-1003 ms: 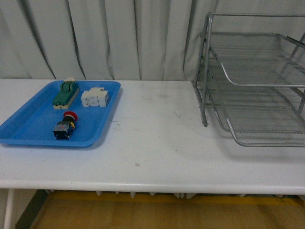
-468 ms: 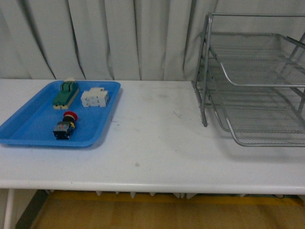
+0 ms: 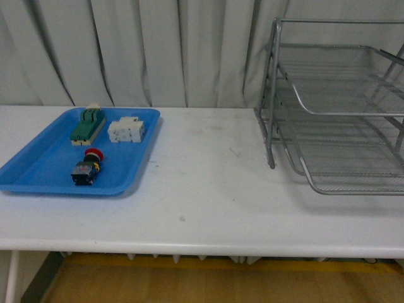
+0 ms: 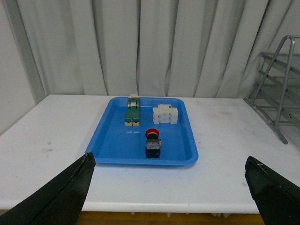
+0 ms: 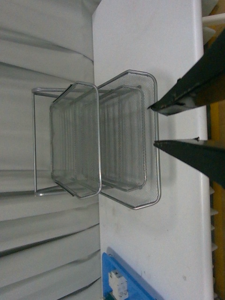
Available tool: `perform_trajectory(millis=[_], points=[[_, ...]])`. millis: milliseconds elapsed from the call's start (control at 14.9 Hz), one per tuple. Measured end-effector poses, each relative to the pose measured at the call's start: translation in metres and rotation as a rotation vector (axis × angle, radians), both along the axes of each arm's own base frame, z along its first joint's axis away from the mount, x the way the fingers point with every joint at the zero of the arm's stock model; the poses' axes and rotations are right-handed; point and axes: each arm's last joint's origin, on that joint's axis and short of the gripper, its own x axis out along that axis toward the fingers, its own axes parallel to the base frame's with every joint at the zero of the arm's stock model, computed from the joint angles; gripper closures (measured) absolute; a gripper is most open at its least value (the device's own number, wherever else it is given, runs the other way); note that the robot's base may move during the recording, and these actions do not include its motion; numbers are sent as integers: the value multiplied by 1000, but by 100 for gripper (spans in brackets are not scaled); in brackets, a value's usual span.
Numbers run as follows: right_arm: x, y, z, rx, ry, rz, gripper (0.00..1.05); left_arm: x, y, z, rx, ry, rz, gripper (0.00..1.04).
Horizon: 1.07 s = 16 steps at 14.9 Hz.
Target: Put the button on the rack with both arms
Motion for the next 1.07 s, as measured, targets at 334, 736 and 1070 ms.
perform_trajectory(millis=[334, 736, 1070], points=[[0, 0, 0, 0, 0, 0, 29, 49, -11, 58, 73, 481, 112, 7], [0, 0, 0, 0, 0, 0, 6, 206, -12, 60, 106, 693, -57, 7], [0, 0, 0, 0, 0, 0, 6, 299, -1, 13, 91, 876, -83, 7]])
